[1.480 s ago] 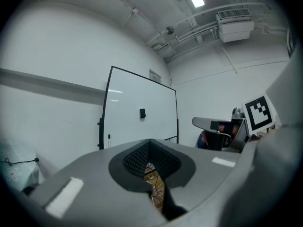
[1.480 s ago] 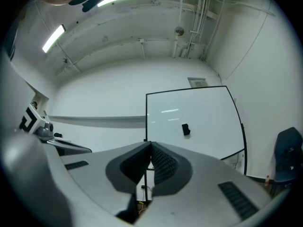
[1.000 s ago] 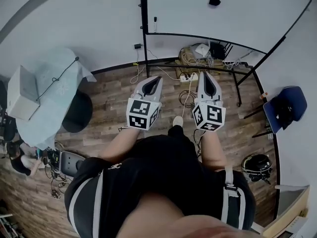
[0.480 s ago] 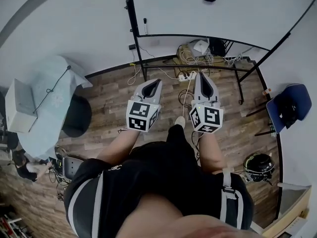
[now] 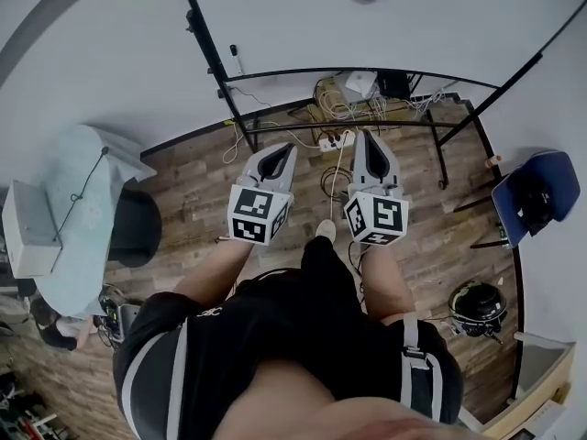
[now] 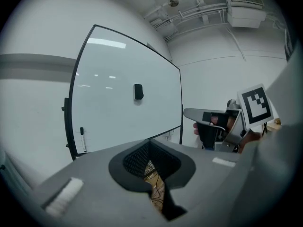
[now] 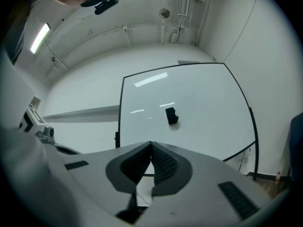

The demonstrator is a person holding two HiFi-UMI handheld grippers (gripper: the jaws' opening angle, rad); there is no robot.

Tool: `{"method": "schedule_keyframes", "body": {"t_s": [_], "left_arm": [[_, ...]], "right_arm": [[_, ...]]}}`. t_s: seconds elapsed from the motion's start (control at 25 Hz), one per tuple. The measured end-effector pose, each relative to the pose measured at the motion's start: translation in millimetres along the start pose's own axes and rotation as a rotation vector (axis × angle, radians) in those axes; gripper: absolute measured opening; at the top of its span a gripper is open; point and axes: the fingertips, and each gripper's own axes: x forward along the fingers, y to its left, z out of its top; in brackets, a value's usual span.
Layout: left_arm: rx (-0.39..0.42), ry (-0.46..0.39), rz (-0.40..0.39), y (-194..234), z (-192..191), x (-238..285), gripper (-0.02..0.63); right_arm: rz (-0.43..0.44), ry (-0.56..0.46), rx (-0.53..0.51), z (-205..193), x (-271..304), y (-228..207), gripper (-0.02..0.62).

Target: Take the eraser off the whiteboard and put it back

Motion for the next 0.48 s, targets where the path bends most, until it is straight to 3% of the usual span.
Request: {"method": "schedule_keyframes", "body": {"t_s": [0.48], "left_arm": [[-0.026,-0.025,0.082,39.7,75.0,124.7,0.009]], "right_arm": [[0.102,0.020,-0.021,32.0,131.0,-76.5,0.006]]}}
